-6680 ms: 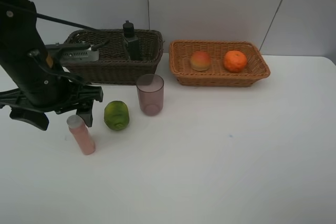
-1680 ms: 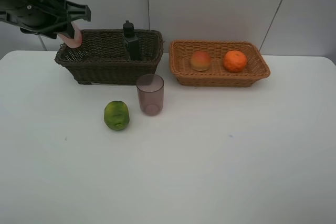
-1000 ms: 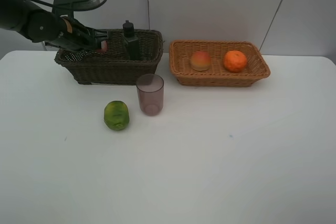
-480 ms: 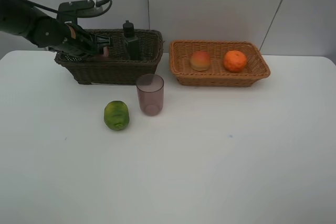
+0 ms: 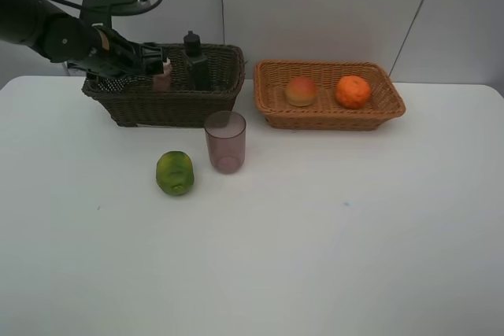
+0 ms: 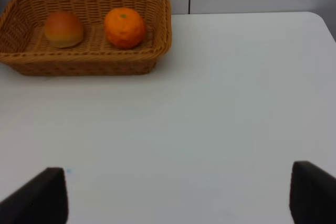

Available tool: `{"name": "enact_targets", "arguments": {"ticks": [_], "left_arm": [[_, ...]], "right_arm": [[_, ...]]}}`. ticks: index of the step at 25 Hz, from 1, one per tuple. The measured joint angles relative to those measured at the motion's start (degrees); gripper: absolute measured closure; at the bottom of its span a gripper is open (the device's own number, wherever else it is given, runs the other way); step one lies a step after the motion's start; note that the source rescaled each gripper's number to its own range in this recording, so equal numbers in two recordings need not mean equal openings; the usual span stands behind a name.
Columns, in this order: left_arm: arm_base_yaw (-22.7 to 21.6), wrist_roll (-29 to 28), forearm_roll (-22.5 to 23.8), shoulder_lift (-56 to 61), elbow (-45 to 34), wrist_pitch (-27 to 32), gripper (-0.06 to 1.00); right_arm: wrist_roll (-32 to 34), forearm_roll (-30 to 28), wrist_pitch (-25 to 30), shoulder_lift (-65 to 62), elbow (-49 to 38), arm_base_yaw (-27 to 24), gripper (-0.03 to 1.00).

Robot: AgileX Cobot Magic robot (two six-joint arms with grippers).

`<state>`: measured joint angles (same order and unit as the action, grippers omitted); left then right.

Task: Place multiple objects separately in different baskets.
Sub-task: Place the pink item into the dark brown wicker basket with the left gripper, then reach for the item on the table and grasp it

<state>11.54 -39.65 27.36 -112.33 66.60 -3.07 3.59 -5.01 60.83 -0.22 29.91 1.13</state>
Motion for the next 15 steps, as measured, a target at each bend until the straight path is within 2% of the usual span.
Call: {"name": "enact_targets", "arguments": {"ticks": [2, 6, 10, 15], "left_arm": [[0.13, 0.0, 0.07, 1.74, 0.0, 2.57, -0.05], [1.31, 0.47, -0.98, 6.1, 0.0, 11.55, -0.05], [2.82, 5.79, -3.98, 10.9, 0.0, 20.13, -0.05], [5.21, 12.66, -10.37, 17.93, 0.0, 29.28, -0.05]], "right_arm": [[0.0, 0.0, 0.0, 0.0, 0.0, 0.0, 0.12], [0.0, 0.0, 0.0, 0.0, 0.0, 0.0, 0.12], [0.0, 0.0, 0.0, 0.0, 0.0, 0.0, 0.12], [0.0, 0.0, 0.0, 0.0, 0.0, 0.0, 0.12]]}}
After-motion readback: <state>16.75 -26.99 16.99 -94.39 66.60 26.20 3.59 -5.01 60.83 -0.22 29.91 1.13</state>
